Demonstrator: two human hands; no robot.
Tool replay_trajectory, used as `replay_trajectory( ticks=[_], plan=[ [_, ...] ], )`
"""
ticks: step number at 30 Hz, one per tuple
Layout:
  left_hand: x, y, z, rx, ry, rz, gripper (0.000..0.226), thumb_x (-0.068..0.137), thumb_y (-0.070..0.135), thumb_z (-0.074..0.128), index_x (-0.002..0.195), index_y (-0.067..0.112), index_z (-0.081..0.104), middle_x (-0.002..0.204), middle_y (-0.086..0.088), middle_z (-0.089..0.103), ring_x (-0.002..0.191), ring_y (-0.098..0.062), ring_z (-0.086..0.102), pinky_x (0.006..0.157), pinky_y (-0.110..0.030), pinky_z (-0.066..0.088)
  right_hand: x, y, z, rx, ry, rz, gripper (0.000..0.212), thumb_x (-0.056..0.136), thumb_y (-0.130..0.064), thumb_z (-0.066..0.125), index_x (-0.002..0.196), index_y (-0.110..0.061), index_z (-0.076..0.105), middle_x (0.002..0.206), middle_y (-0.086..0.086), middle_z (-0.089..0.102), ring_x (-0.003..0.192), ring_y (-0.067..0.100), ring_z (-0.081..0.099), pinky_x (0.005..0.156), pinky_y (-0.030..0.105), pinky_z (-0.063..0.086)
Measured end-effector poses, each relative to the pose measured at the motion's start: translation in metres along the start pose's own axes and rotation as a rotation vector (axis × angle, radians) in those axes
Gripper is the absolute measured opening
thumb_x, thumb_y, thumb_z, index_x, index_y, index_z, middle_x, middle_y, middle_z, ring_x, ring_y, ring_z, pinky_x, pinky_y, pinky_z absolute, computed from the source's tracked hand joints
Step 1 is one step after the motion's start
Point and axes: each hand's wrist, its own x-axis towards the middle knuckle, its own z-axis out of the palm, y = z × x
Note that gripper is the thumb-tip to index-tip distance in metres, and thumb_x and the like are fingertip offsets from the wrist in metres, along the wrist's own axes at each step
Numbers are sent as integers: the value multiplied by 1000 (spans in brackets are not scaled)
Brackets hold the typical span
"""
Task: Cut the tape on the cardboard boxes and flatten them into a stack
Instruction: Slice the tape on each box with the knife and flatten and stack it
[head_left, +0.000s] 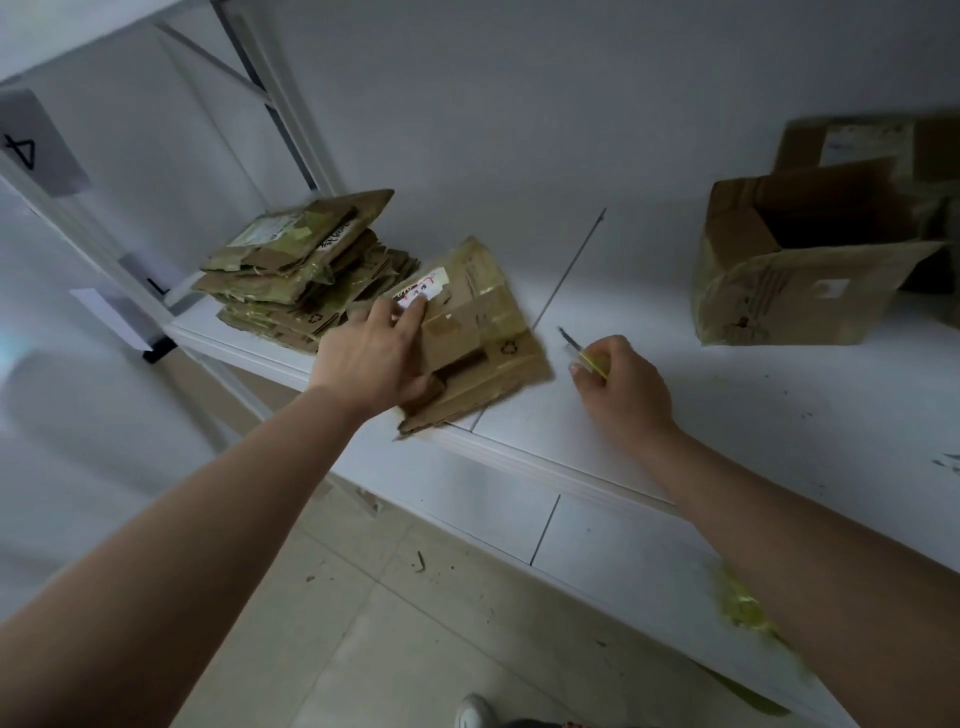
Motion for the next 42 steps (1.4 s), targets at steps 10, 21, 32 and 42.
replay_trajectory(
  ticks=[10, 21, 32, 42],
  plan=[
    [54, 43, -56, -6, -134, -7, 63, 74, 72, 52, 90, 11, 58, 92, -5, 50, 70, -24, 48, 48, -25, 29, 2, -29, 3, 280, -47, -89, 4, 92, -19, 54, 90, -17, 58, 67, -2, 58, 64, 24, 58, 63, 34, 48],
    [72, 44, -61, -191, -144, -133, 62, 79, 72, 49, 60, 14, 41, 65, -3, 44, 73, -26, 50, 62, -29, 41, -18, -49, -7, 391, -138, -66, 23, 90, -17, 51, 68, -13, 49, 55, -5, 40, 54, 14, 38, 56, 30, 29],
    [67, 42, -58, -229, -151, -195, 59, 80, 68, 46, 70, 11, 51, 69, -4, 48, 76, -27, 52, 58, -28, 38, -26, -61, 2, 70, -212, -157, 25, 93, -20, 45, 73, -6, 44, 69, 11, 53, 68, 31, 49, 57, 33, 33],
    [62, 46, -56, -262, -141, -224, 60, 78, 70, 47, 80, 10, 55, 72, -5, 50, 76, -27, 52, 55, -28, 35, -33, -76, 17, 601, -347, 124, 30, 99, -16, 40, 70, -12, 48, 50, 1, 36, 39, 10, 34, 45, 22, 27]
  ],
)
